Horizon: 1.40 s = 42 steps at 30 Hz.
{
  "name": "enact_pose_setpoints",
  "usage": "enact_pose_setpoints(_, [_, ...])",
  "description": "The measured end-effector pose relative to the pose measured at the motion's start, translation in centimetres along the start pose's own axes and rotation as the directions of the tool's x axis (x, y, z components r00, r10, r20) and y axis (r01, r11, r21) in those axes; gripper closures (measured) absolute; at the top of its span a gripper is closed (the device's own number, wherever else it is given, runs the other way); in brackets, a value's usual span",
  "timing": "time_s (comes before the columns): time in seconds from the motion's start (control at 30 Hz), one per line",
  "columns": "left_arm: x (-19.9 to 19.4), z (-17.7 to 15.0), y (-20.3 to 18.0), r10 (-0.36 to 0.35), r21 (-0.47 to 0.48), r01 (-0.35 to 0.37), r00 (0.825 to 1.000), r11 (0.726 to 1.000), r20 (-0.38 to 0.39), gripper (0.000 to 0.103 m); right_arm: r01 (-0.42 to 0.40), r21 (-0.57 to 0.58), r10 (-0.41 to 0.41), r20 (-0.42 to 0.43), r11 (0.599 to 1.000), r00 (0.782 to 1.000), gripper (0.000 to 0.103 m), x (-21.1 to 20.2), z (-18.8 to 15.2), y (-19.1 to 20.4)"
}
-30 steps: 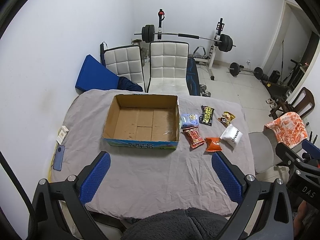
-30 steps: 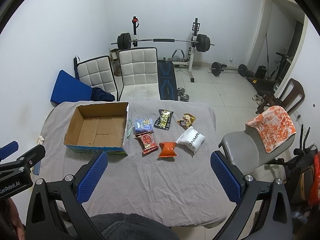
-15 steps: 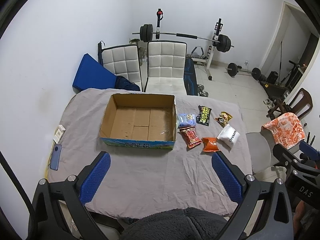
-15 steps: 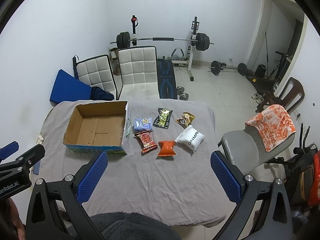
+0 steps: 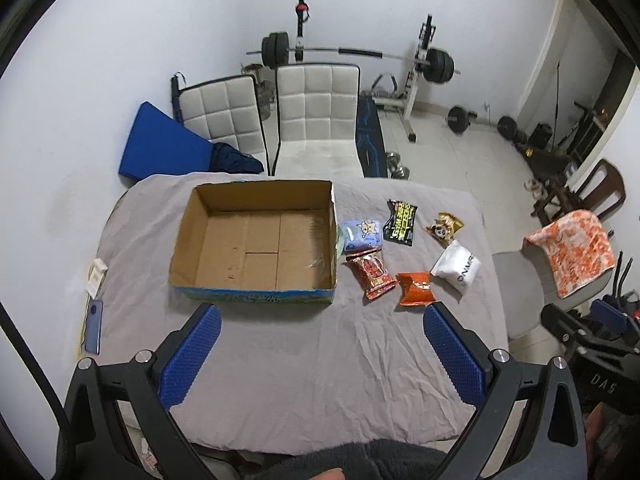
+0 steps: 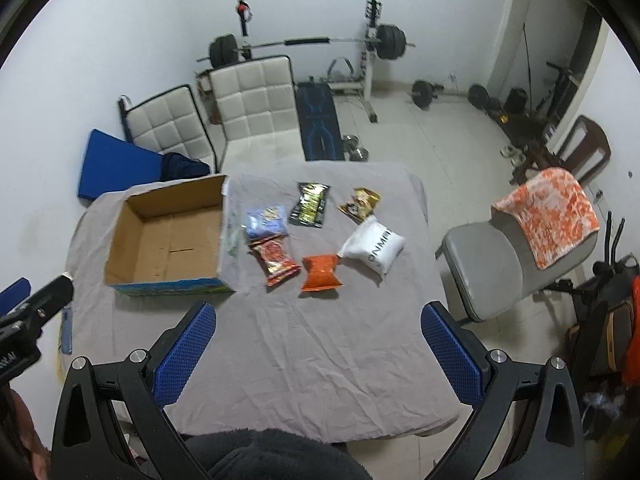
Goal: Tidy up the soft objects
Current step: 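Grasp black wipes pack with left tool while right tool grasps white NMAX pouch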
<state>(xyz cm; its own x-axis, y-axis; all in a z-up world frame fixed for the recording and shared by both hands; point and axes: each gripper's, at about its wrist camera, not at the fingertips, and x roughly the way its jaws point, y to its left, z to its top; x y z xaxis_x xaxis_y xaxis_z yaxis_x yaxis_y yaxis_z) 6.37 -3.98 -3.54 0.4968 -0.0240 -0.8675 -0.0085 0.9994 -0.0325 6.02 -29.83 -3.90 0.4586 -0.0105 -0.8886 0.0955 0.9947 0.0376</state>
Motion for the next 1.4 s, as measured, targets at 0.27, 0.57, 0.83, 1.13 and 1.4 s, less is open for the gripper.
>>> enact_pose_setpoints(0.27, [10.1,4.7,-3.6,-0.005,0.051,0.01,0.996,0.999,-0.09,0.0,0.073,0.121,-0.06,-0.103,0.99,0.993,0.0,11.5,5.6,-7.1])
enact_pose_setpoints(0.57, [26.9,9.4,-9.1,0.014,0.103,0.021,0.946,0.994,-0.325,0.0,0.125,0.283,-0.017,-0.357,0.951,0.934,0.0,31.3,8.9,-14.1])
enact_pose_setpoints(0.83, [41.5,12.1,-11.4,0.069,0.101,-0.018,0.848,0.995,-0.525,0.0,0.179,0.311,-0.014,-0.468,0.933,0.883,0.0,41.3,8.8,-15.6])
enact_pose_setpoints(1.13, [47.4,15.0,-17.1,0.037,0.184,0.075,0.842,0.98,-0.538,0.0,0.191,0.343,0.017,-0.52,0.92,0.854,0.0,45.7,8.9,-16.8])
enact_pose_setpoints(1.4, [52.1,13.8,-20.6,0.083,0.269,0.098,0.804,0.958,-0.589,0.0,0.203,0.374,0.068,-0.597,0.905,0.799,0.0,49.4,8.5,-16.5])
